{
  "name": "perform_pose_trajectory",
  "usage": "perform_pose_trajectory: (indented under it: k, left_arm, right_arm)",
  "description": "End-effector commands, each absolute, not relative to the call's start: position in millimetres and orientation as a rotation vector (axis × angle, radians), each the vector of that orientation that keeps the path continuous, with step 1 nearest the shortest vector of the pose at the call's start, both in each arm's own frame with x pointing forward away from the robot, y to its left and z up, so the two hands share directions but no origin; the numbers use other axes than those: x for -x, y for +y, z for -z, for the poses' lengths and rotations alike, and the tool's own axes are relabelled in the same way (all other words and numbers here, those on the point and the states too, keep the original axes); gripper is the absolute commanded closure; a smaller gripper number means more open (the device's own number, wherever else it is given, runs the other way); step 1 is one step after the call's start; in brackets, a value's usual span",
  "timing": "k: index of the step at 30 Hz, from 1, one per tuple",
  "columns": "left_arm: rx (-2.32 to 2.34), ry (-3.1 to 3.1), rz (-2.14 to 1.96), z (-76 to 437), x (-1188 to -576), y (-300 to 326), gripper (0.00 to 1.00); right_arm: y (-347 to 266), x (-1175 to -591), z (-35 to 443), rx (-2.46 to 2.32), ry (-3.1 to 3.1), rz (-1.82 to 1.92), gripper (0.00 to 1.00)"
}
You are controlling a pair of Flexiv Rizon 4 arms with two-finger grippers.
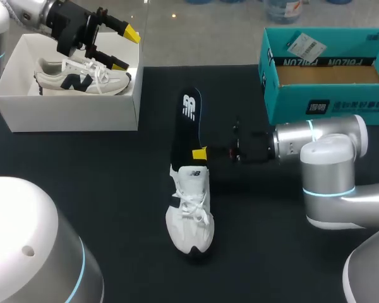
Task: Take the shoe out of the shoebox, open the shoe tongue, remove and reinsert the insole, then place the shoe into the shoebox
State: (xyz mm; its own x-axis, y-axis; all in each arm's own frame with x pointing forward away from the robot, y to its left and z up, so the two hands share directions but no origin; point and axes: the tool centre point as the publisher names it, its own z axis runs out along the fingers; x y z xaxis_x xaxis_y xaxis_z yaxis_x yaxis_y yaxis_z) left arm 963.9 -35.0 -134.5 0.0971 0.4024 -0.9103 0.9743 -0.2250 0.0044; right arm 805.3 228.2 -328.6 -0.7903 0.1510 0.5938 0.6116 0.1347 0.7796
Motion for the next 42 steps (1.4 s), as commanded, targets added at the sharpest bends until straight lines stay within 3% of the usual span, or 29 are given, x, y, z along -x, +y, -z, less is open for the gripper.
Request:
perform_pose_trajectory:
  k: [1,15,16,17,18,21,28,31,34,39,41,42]
  left_arm:
    - [-1.720,1.362,1.098,134,-964,-35,0.00]
    - [-1.720,1.362,1.098,134,-964,-35,0.00]
    - [-1.720,1.362,1.098,134,-964,-35,0.00]
    - [-1.720,1.362,1.098,134,-964,-35,0.00]
    - [-1.720,1.362,1.098,134,-964,-35,0.00]
    - [-1.720,1.362,1.098,134,-964,-35,0.00]
    - [-1.720,1.362,1.098,134,-964,-35,0.00]
    - [-1.720,1.362,1.098,134,-964,-35,0.00]
    - [-1.720,1.362,1.098,134,-964,-35,0.00]
    - [-1.720,1.362,1.098,134,-964,-35,0.00]
    - [-1.720,1.362,1.098,134,-964,-35,0.00]
    - [-1.720,1.362,1.098,134,-964,-35,0.00]
  right_arm:
    - [229,-811,334,0.706,-2.064,1.611,1.00]
    - [227,-802,341,0.740,-2.062,1.541,1.00]
    - [226,-802,340,0.743,-2.064,1.545,0.97]
    - [225,-804,338,0.742,-2.069,1.548,0.71]
    - [225,-805,336,0.739,-2.073,1.549,0.63]
    - [225,-810,331,0.726,-2.094,1.549,0.54]
    - [224,-821,318,0.694,-2.130,1.544,0.56]
    - [223,-827,315,0.679,-2.145,1.533,0.61]
    - [222,-834,311,0.660,-2.161,1.516,0.75]
    - [222,-839,310,0.644,-2.168,1.491,0.87]
    - [222,-840,310,0.641,-2.172,1.479,1.00]
    - [223,-840,311,0.640,-2.172,1.468,1.00]
